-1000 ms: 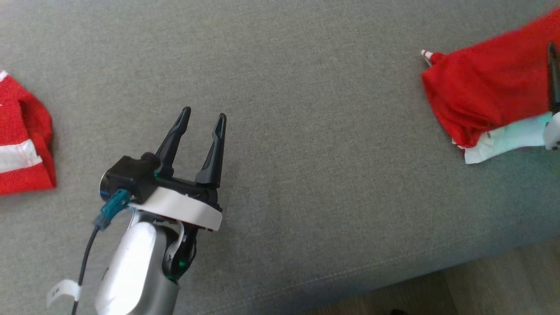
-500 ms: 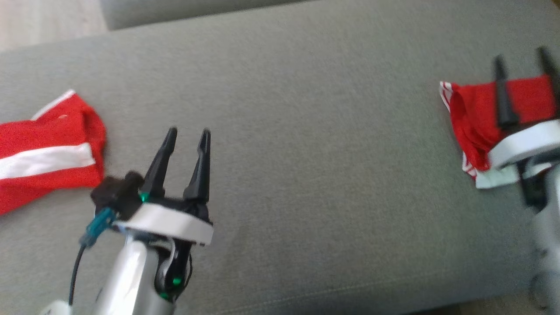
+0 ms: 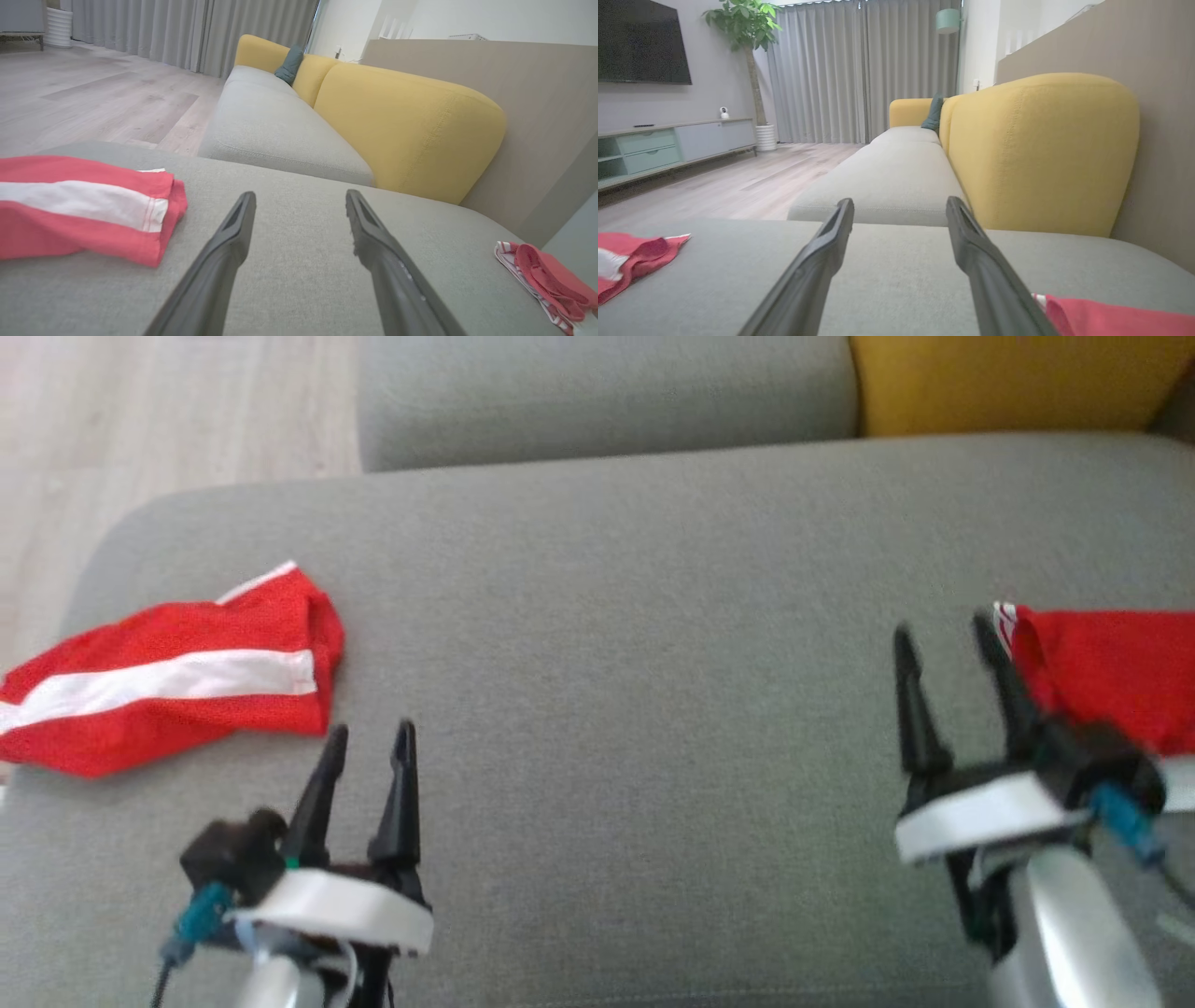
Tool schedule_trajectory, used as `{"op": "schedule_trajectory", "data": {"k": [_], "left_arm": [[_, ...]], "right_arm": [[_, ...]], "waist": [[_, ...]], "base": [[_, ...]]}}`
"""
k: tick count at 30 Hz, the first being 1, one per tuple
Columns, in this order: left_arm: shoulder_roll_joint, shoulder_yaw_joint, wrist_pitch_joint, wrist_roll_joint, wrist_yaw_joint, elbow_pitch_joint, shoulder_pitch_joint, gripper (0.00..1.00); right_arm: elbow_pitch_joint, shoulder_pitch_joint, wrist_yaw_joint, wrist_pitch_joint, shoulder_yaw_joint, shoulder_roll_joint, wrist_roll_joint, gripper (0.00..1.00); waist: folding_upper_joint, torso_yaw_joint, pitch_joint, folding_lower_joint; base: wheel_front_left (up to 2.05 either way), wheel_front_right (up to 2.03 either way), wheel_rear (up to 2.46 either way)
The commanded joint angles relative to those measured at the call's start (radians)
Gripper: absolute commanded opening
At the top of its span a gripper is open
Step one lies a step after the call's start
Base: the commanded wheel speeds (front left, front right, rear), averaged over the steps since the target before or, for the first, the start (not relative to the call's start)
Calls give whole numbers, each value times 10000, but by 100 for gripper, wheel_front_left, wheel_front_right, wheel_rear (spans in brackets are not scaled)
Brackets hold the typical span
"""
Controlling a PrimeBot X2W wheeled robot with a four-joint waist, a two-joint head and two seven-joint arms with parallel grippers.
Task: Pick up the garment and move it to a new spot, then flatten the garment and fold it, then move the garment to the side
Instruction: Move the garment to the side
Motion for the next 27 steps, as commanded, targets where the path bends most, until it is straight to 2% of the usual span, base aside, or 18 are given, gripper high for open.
{"op": "schedule_trajectory", "data": {"k": [1,9,27], "left_arm": [[57,179,-120,61,29,-367,-100,100],[57,122,-120,69,108,-433,576,100],[57,279,-120,302,240,-1106,699,100]], "right_arm": [[-470,153,-9,-154,312,137,-2,100],[-343,1584,-9,-319,368,170,1284,100],[-209,1614,-9,-396,477,173,1393,100]], "waist": [[-1,208,-251,0],[-1,259,-541,0],[-1,-20,-441,0]], "base": [[0,0,0],[0,0,0],[0,0,0]]}}
